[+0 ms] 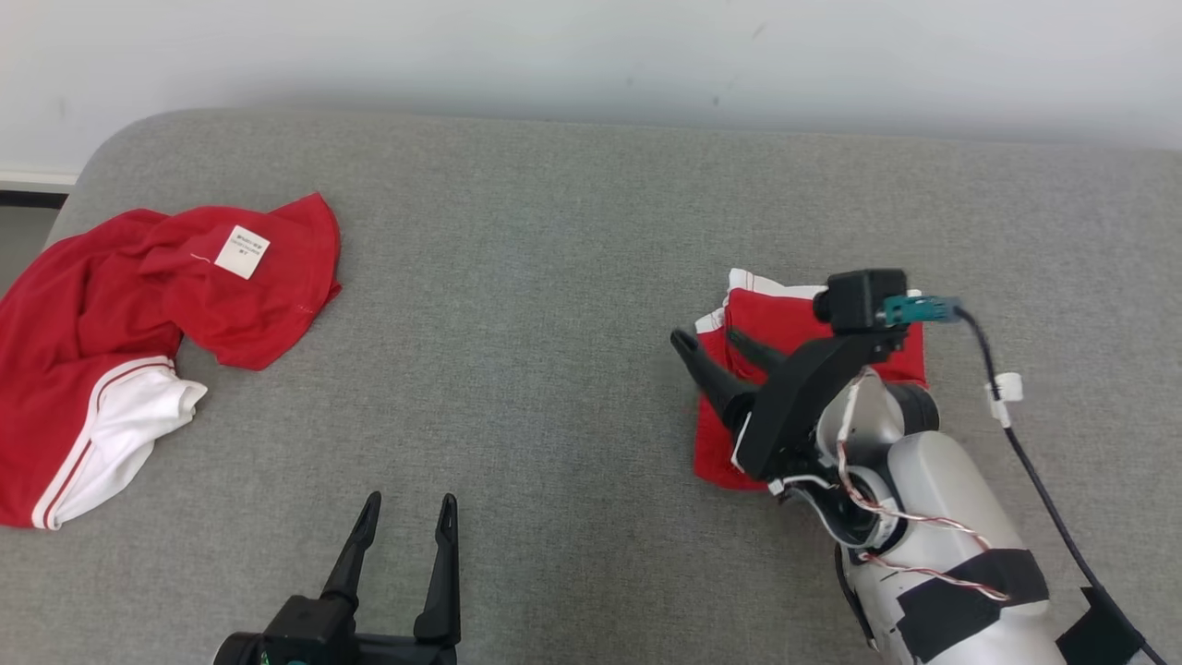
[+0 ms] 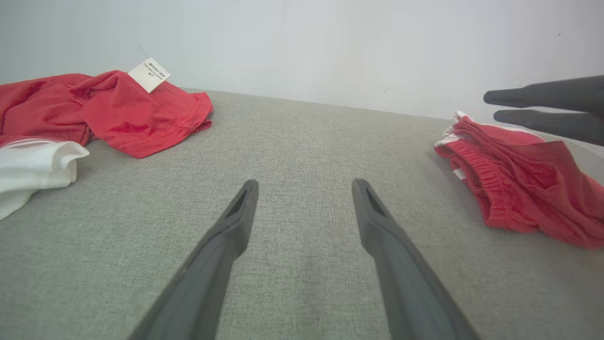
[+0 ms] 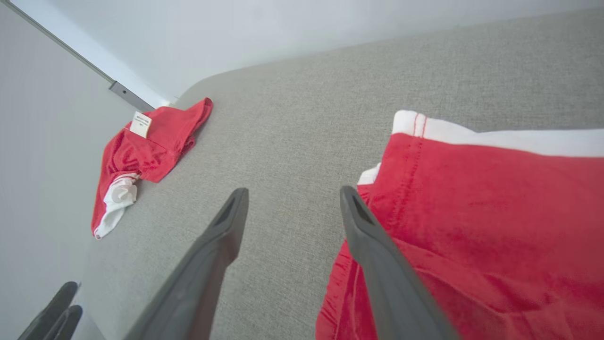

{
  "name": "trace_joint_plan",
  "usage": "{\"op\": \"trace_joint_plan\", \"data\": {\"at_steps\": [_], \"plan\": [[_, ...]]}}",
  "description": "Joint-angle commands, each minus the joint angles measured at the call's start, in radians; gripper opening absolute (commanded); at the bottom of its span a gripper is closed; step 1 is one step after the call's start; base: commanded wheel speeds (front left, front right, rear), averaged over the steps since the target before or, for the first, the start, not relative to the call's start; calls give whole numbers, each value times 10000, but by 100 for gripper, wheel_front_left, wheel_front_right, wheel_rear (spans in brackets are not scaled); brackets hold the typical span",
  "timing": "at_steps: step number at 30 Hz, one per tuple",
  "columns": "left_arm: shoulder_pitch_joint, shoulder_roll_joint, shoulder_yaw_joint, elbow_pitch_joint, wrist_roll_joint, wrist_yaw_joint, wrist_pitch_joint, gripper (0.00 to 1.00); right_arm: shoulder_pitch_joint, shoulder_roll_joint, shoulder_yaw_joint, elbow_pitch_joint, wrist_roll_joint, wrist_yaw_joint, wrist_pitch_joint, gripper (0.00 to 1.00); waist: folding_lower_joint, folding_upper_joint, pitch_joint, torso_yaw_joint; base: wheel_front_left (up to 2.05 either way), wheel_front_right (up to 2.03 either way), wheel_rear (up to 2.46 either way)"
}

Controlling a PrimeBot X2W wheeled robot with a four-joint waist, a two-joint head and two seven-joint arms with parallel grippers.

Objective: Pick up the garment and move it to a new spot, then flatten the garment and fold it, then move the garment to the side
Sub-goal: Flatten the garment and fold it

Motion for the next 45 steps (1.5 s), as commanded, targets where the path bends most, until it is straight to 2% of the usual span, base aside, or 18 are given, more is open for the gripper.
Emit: {"op": "trace_joint_plan", "data": {"at_steps": [1, 5, 8, 12, 13, 14, 15, 16, 23, 30, 36, 45], "plan": [[-16, -15, 8, 22, -35, 37, -35, 100, -21, 30, 18, -179, 266, -24, -137, 100, -1, -1, -17, -41, 0, 0, 0], [-2, -13, -20, 36, -66, 49, -35, 100, 170, 29, -395, -895, 527, -24, -618, 100, -1, -1, -101, -86, 0, 0, 0], [100, -15, -62, 51, -78, 72, -35, 100, 700, -286, -1415, -1413, -300, -24, -991, 100, -1, -1, -241, -90, 0, 0, 0], [200, -14, -120, 37, -75, 86, -35, 100, 1401, -667, -2546, -1514, -1515, -24, -1234, 100, -1, -1, -355, -72, 0, 0, 0], [214, -15, -133, 32, -68, 83, -35, 100, 1578, -704, -2859, -1464, -1774, -24, -1291, 91, -1, -1, -380, -66, 0, 0, 0], [230, -14, -138, 21, -55, 81, -35, 100, 1750, -748, -3082, -1424, -2075, -24, -1328, 48, -1, -1, -396, -63, 0, 0, 0], [238, -14, -139, 12, -37, 78, -35, 100, 1885, -728, -3265, -1375, -2242, -24, -1372, 13, -1, -1, -408, -65, 0, 0, 0], [237, -14, -131, 2, -14, 76, -35, 100, 2008, -729, -3383, -1314, -2476, -24, -1373, 0, -1, -1, -418, -72, 0, 0, 0], [229, -14, -71, -76, 119, 17, -35, 100, 2344, -574, -3125, -884, -3131, -24, -1338, 0, -1, -1, -405, -153, 0, 0, 0], [118, -16, -60, -135, 181, -26, -35, 100, 2029, -580, -2076, -280, -3158, -24, -1250, 0, -1, -1, -321, -134, 0, 0, 0], [134, -15, -87, -103, 101, 13, -35, 100, 2188, -391, -887, -407, -2606, -24, -734, 0, -1, -1, -310, -68, 0, 0, 0], [206, -15, 62, -101, 2, 73, -35, 100, 3342, -152, 1371, -1851, -956, -24, 295, 0, -1, -1, -389, -241, 0, 0, 0]]}}
